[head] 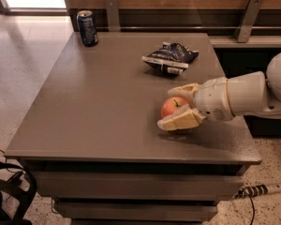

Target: Move apple near pepsi can

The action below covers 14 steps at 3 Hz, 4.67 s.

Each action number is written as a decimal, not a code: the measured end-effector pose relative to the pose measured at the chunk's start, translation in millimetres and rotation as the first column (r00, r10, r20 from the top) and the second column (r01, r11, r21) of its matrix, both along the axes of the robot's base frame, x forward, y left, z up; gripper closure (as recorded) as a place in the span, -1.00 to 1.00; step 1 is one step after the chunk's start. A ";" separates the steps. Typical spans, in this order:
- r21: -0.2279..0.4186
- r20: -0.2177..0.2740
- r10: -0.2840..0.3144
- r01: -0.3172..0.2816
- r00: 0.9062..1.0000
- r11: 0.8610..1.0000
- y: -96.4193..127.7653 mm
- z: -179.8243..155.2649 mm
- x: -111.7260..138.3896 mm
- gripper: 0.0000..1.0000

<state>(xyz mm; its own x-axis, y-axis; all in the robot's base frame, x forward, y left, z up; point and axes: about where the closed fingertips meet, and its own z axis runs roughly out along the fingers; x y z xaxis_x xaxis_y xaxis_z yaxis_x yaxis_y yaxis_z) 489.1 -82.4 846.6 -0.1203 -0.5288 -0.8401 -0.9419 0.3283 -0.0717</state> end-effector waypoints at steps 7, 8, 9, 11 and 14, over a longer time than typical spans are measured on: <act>-0.042 -0.009 -0.038 0.037 0.999 0.998 14.4 157.1 124.9 1.00; 0.048 0.067 -0.047 0.043 0.997 0.998 26.8 194.0 166.6 1.00; 0.066 0.100 -0.051 0.044 0.994 0.997 26.6 210.8 171.8 1.00; 0.059 0.085 -0.042 0.037 0.996 0.998 38.6 195.4 202.1 1.00; -0.064 0.063 -0.075 0.079 0.995 0.995 87.3 111.0 305.7 1.00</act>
Offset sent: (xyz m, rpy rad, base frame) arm -0.0006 0.0021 0.0009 -0.0014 -0.0016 0.0039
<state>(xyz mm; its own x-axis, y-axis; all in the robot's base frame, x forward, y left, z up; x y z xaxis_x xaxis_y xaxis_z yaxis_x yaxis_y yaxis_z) 794.8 4.9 957.6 -0.1123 -0.5745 -0.8108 -0.9073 0.3920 -0.1521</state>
